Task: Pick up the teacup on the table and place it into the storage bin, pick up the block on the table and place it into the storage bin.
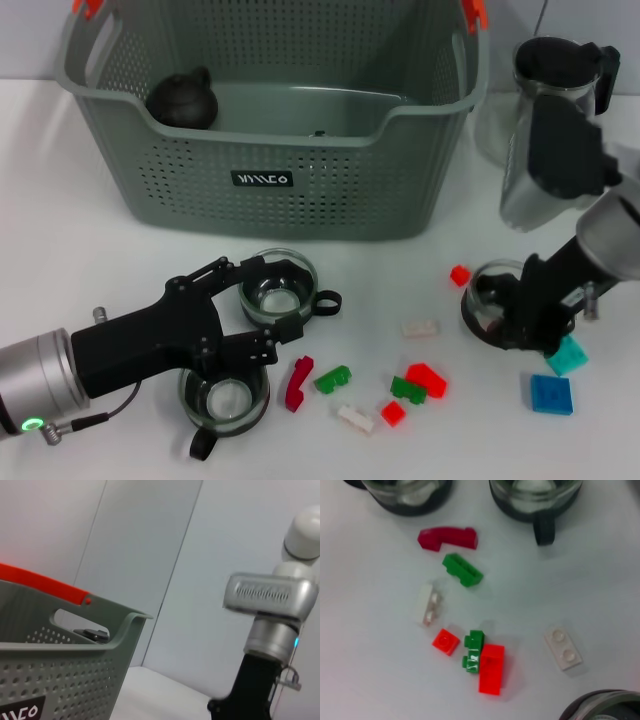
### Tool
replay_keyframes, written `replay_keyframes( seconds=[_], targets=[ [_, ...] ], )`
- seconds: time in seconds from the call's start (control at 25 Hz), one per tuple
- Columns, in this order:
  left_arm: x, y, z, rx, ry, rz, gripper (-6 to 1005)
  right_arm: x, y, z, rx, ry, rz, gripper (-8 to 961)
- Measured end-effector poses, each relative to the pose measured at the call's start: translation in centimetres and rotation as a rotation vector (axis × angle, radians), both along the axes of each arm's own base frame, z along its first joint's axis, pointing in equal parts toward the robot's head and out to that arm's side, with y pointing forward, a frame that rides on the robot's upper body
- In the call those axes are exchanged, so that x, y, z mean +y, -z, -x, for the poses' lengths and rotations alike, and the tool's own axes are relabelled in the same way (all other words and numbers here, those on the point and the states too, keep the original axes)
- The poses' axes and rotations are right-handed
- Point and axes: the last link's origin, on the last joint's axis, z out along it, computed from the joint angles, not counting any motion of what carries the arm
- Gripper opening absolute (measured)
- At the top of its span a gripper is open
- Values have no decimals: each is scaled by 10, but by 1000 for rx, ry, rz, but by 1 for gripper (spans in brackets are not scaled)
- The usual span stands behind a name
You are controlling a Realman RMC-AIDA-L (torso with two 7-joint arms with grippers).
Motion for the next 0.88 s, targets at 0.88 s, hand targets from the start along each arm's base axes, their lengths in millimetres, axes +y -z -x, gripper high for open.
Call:
replay_keyframes(
  seconds=[0.88],
  targets=[
    [0, 0, 1, 3, -8, -3, 949, -11, -73, 126, 559, -212, 79, 56]
  ],
)
